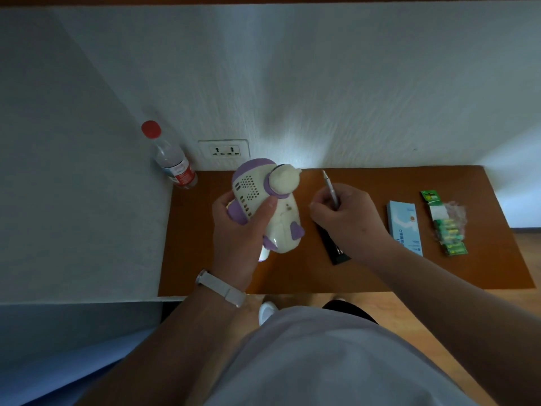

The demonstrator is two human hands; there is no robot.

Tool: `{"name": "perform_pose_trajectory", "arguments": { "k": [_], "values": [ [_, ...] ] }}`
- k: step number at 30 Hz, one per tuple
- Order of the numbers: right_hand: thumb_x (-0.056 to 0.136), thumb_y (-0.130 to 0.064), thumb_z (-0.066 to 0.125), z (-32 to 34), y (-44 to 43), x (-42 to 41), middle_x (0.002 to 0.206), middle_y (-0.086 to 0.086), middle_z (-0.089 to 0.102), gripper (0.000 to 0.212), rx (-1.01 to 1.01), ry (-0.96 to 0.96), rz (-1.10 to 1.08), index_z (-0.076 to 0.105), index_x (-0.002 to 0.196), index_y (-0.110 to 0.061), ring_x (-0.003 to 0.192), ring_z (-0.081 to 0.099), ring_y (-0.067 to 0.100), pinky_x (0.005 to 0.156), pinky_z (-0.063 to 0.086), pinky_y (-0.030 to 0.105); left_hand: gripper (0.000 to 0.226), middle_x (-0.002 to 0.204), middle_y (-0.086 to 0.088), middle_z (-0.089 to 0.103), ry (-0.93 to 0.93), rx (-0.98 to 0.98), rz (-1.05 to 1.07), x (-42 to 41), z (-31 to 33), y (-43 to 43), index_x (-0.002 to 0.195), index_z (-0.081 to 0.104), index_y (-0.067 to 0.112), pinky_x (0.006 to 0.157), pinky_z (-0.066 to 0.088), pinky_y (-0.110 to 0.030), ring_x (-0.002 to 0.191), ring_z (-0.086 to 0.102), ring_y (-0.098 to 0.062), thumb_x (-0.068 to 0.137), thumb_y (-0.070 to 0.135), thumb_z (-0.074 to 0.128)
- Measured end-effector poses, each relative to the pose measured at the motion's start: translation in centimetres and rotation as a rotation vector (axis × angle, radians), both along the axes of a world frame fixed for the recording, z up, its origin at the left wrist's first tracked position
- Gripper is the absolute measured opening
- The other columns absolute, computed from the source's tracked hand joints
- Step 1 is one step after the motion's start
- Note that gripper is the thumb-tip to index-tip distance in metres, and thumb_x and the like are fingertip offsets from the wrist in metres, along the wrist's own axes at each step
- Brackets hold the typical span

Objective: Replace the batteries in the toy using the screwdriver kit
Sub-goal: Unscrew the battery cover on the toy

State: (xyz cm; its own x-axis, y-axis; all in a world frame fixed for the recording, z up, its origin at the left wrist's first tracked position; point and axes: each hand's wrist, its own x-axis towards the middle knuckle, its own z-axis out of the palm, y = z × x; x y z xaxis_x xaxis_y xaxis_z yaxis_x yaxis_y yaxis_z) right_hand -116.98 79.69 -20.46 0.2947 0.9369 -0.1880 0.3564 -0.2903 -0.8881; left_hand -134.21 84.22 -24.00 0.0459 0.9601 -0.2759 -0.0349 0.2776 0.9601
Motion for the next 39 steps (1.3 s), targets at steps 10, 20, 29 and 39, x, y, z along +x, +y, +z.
{"name": "perform_pose_trajectory", "arguments": {
  "k": [10, 20, 29, 39],
  "values": [
    [0.086, -0.019, 0.062, -14.1, 1.5, 0.1, 0.058, -0.005, 0.051, 0.013, -0.252, -0.057, -0.045, 0.059, 0.074, -0.019, 0.043, 0.043, 0.002, 0.043, 0.036, 0.019, 0.082, 0.118, 0.005, 0.065, 0.014, -0.129, -0.031, -3.3, -3.3, 1.2, 0.128, 0.047, 0.026, 0.073, 0.060, -0.028, 0.103, 0.069, -0.008, 0.059, 0.056, 0.080],
    [0.086, -0.025, 0.061, -20.5, 3.1, -0.8, 0.065, -0.002, 0.053, 0.016, -0.314, -0.201, -0.014, 0.052, 0.073, -0.023, 0.055, 0.050, 0.014, 0.048, 0.038, 0.027, 0.081, 0.122, 0.002, 0.065, -0.022, -0.178, -0.024, -4.1, -4.5, 1.1, 0.134, 0.045, 0.020, 0.075, 0.060, -0.031, 0.109, 0.069, -0.017, 0.068, 0.049, 0.081],
    [0.091, -0.022, 0.055, -22.2, 4.0, -0.8, 0.065, -0.002, 0.048, 0.025, -0.345, -0.262, -0.017, 0.043, 0.070, -0.025, 0.054, 0.046, 0.015, 0.050, 0.041, 0.032, 0.083, 0.129, -0.005, 0.061, -0.028, -0.214, -0.051, -5.6, -5.1, -0.1, 0.134, 0.043, 0.021, 0.076, 0.061, -0.030, 0.113, 0.066, -0.023, 0.065, 0.052, 0.077],
    [0.092, -0.027, 0.054, -21.7, 2.9, -0.1, 0.070, 0.001, 0.052, 0.013, -0.351, -0.189, -0.050, 0.050, 0.083, -0.018, 0.056, 0.048, 0.016, 0.049, 0.040, 0.029, 0.079, 0.128, -0.005, 0.061, -0.029, -0.201, -0.057, -5.7, -4.9, -0.5, 0.131, 0.045, 0.022, 0.073, 0.060, -0.026, 0.113, 0.065, -0.022, 0.063, 0.050, 0.074]
  ]
}}
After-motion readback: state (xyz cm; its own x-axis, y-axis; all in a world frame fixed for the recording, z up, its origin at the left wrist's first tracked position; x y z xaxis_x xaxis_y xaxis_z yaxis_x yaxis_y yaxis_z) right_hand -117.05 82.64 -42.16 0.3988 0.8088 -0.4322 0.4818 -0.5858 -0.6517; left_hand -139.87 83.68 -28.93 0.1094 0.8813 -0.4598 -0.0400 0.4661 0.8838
